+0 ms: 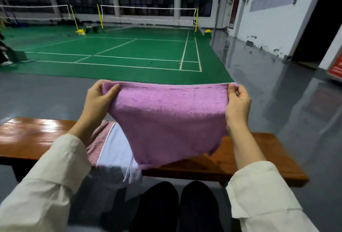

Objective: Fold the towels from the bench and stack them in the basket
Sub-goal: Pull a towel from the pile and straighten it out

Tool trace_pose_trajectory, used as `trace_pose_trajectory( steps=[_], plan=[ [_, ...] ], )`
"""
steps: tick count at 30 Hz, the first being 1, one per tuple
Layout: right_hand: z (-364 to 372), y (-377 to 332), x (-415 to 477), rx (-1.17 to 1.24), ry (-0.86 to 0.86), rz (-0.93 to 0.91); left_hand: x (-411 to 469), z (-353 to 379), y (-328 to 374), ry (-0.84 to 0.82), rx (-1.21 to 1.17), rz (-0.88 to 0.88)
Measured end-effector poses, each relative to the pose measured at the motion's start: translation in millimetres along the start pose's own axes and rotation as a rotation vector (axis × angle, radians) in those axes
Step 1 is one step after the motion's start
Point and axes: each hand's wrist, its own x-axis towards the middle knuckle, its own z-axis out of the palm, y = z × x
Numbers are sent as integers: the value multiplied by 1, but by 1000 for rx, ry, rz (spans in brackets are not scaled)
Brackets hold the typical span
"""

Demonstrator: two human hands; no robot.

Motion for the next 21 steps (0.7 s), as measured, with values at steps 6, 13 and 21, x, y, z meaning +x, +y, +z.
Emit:
trace_pose_trajectory(
  steps=[6, 13, 21],
  plan=[
    [-6, 4, 16, 9, 28, 82, 8, 8, 0, -120, 32, -38],
    [6, 16, 34, -13, -1, 223, 30, 35, -6, -34, 2, -108],
    [0, -8, 52, -56, 83, 54, 46, 48, 17, 29, -29, 32]
  ],
)
